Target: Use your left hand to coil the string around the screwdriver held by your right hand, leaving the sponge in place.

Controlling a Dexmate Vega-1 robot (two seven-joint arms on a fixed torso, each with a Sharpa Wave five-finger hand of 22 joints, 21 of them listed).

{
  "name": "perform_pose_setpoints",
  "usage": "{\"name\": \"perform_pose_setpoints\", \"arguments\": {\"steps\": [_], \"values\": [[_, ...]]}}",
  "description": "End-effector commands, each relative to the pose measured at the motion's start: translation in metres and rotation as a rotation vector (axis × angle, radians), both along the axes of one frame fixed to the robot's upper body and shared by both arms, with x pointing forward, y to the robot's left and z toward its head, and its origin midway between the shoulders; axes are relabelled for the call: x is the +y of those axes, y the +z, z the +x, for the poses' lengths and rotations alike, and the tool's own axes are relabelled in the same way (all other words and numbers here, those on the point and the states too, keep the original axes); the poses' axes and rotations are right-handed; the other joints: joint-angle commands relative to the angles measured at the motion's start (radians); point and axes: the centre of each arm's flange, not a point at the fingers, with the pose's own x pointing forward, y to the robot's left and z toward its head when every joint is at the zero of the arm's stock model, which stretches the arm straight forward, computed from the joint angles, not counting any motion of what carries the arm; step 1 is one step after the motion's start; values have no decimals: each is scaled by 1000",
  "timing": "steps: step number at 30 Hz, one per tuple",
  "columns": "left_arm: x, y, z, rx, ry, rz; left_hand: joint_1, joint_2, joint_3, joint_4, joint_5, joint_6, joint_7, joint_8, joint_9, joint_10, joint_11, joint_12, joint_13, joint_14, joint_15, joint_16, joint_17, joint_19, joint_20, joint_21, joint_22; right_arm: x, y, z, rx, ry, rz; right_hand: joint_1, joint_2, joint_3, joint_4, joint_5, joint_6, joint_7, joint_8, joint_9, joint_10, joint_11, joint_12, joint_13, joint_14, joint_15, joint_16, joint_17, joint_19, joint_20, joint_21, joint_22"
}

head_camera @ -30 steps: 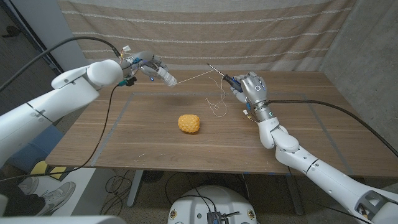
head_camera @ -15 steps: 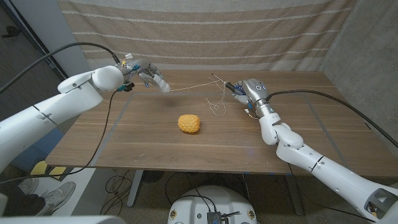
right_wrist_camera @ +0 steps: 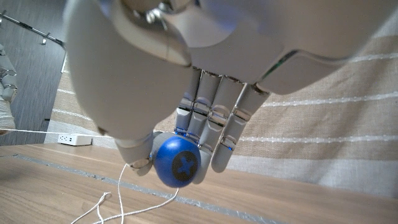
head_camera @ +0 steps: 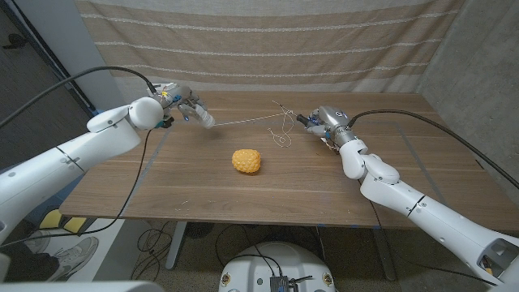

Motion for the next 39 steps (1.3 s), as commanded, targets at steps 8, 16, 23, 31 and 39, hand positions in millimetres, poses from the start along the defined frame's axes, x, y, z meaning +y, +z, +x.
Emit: {"name": "perform_pose_setpoints", "arguments": {"steps": [8,16,23,31,39], "values": [[-2,-32,29,8,51,26,149,166,10,19,4,102,94,-4,3,91,-1,-7,261,290,-222,-1,6,-29,-108,7,1,1,1,19,240,3,-36,126,109,19,-15,-12,170,-94,-4,-1,129,-29,-16,0,27,-59,-12,2,-6,-74,10,-22],[-19,-39,45,22,62,96,139,158,6,21,3,101,75,-9,1,99,-14,-13,254,291,-227,2,11,-36,-97,6,0,5,-1,27,319,4,-74,116,117,27,-9,-23,158,-95,-9,0,120,-22,-19,10,-2,-53,-29,1,-32,-60,10,-35],[-34,-45,56,24,74,165,134,160,6,22,4,94,73,-16,-2,101,-11,-24,245,292,-227,4,15,-42,-94,6,0,4,-3,29,339,-7,-75,113,122,32,-7,-30,149,-96,-12,0,113,-23,-21,15,-9,-53,-31,4,-38,-55,12,-40],[-40,-46,61,33,90,206,131,158,9,20,6,85,70,-25,-4,88,-10,-37,241,271,-224,-9,11,-51,-95,3,-1,1,-4,30,355,-19,-72,112,122,40,-9,-43,109,-92,-23,1,86,-24,-37,14,-37,-50,-39,12,-57,-41,14,-47],[-45,-43,57,44,124,286,-2,164,-58,62,6,-79,29,-126,-17,-22,-34,-157,201,47,-207,-55,34,-234,-9,-56,2,1,-4,32,366,-55,-100,5,61,12,16,-59,-121,-110,-34,2,-152,-11,-152,-12,-256,-20,-151,-31,-142,15,-5,-60]]}}
